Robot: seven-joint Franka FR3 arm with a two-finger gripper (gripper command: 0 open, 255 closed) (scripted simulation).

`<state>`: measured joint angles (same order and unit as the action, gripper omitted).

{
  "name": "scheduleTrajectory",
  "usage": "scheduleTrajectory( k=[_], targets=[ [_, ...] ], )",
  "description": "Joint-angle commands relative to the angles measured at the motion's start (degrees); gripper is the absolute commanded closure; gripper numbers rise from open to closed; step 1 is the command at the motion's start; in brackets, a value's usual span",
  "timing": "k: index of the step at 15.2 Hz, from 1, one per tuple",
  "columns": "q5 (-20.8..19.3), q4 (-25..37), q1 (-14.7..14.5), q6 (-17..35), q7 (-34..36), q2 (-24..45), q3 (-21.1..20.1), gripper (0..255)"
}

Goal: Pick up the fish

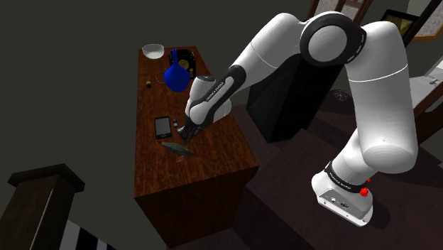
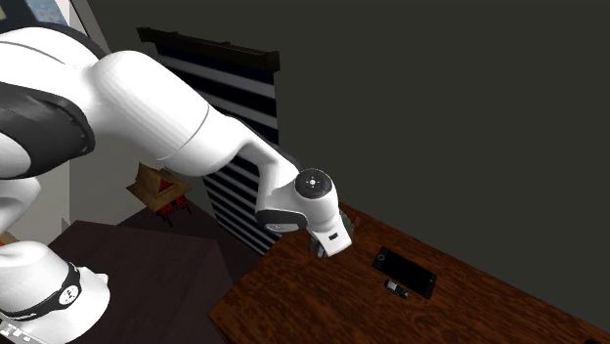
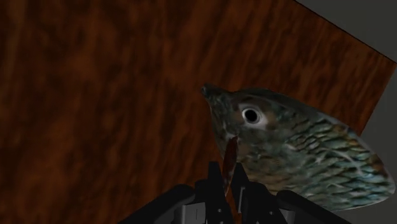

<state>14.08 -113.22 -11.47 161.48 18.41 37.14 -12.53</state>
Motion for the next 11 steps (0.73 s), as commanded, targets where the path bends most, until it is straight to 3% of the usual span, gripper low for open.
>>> scheduleTrajectory(
  k=[1,11],
  targets=[
    [0.03,-0.53,0.07,-0.96,0.23,-1.53,-0.02,255],
    [-0.09,-1.68,0.12,-5.73,1.53,-7.56,0.12,255]
  ],
)
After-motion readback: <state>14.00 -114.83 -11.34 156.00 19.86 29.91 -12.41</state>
